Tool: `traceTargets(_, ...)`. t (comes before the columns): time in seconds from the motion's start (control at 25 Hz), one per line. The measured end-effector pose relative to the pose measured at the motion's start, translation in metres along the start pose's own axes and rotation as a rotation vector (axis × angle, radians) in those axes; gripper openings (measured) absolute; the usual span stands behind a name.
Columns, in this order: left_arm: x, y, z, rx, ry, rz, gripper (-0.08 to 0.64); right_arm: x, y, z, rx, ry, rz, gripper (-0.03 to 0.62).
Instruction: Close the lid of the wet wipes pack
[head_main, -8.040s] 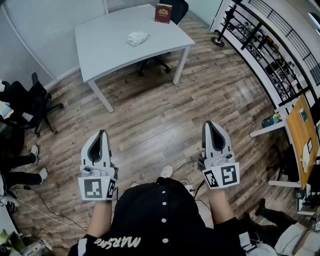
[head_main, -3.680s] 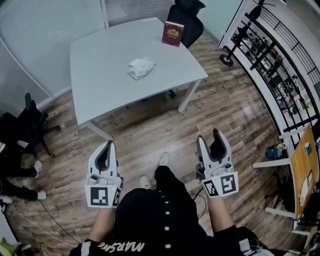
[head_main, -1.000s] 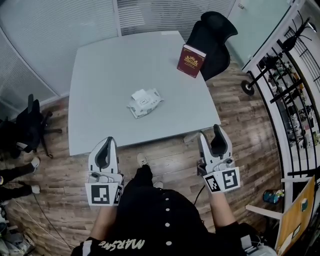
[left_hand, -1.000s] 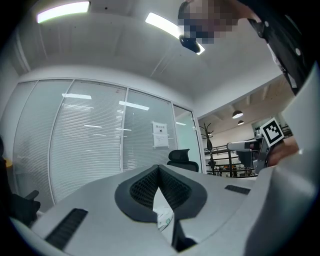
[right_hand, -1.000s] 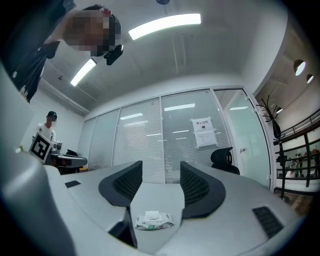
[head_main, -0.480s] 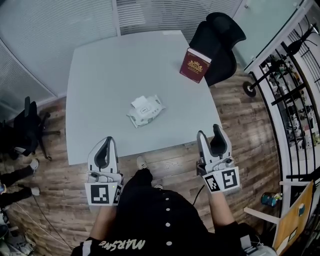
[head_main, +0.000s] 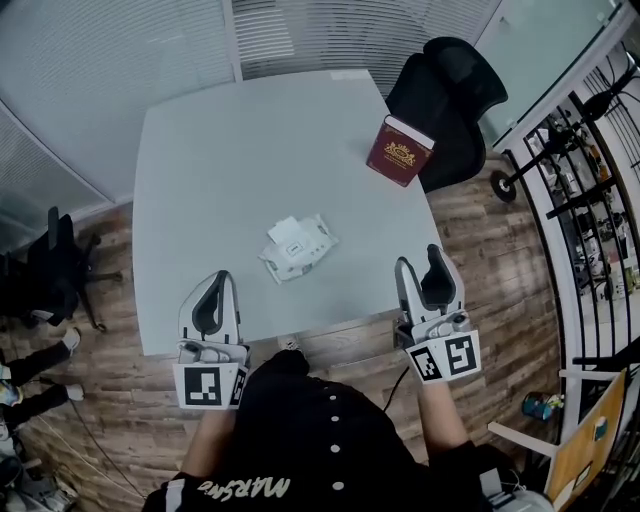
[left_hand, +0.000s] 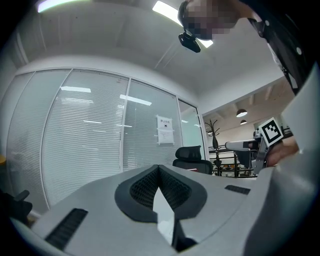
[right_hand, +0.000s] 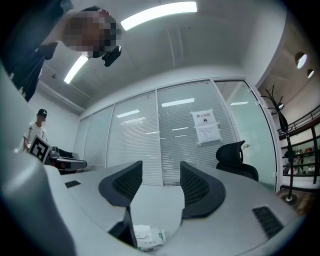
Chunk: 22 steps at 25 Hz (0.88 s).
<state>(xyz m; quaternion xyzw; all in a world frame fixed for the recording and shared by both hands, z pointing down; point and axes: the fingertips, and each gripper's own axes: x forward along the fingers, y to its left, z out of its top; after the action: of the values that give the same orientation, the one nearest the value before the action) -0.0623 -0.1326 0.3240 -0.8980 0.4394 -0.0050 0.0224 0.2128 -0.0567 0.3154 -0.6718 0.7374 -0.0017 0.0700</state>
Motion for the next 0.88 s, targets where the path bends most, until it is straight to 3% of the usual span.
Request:
traceTargets(0.32,0.032,0.028,0.003,-0.007,0.003,-0.015,0.006,0.044,-0.004,0.002,-0.022,0.012,-0.013,0.235)
traceTargets(0.6,0.034,0.045,-0.009,-0.012,0.045,-0.025,0.006,0.075,0.009,-0.015,-0.076,0.091,0.08,0.236)
traceTargets(0.88,0.03,0.043,-0.039,-0.053,0.118,0.017,0.006,0.102,0.003,-0.059,0.007,0.19,0.168,0.236)
